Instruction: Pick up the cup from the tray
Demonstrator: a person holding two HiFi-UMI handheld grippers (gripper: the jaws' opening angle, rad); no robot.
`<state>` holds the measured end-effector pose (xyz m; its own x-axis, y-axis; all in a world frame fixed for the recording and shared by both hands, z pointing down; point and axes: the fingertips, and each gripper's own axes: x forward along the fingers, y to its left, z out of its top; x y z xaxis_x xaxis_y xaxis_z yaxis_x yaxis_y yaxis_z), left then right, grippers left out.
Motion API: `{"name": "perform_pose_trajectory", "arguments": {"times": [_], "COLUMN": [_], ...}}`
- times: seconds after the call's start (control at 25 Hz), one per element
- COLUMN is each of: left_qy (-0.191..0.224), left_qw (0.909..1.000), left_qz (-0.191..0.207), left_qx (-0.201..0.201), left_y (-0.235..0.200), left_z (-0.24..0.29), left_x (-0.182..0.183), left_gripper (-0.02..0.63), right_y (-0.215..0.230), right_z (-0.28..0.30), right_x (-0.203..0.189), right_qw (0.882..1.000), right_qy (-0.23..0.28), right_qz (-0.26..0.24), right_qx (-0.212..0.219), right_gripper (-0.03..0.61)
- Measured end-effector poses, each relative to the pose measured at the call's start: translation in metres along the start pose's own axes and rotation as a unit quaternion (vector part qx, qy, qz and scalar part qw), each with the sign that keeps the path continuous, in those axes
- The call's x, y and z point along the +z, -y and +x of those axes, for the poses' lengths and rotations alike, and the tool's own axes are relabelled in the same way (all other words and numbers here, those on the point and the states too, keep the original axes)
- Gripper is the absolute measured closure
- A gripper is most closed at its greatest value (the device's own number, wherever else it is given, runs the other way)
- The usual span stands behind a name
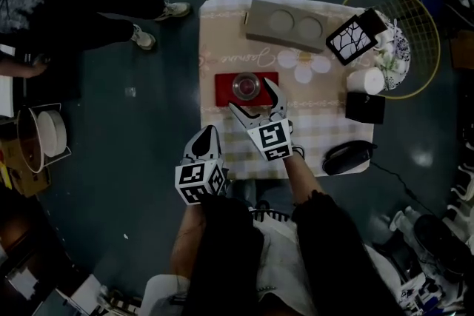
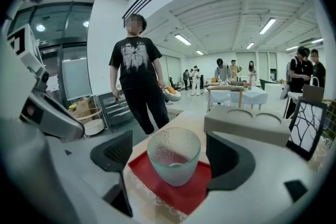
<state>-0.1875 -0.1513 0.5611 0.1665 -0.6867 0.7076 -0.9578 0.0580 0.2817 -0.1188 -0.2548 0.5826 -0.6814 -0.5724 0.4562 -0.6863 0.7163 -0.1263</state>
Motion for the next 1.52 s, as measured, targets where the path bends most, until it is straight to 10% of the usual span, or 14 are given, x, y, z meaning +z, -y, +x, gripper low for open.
{"name": "perform_pose_trajectory", "arguments": {"times": [1.52], "left_qy": [-0.015], "left_qw": [0.9999], "left_qz": [0.004], "left_qx": [-0.001], "left_y": [0.003], "left_z": [-0.002], "left_x": [-0.008], "left_gripper": [0.607], "right_y": [-0.001], "right_z": [0.017], "right_x": [0.005], "right_qw": [0.999], "right_qy": [-0.038], "right_qz": [-0.036], "right_qx": [0.007], "right_gripper": [0.178]}}
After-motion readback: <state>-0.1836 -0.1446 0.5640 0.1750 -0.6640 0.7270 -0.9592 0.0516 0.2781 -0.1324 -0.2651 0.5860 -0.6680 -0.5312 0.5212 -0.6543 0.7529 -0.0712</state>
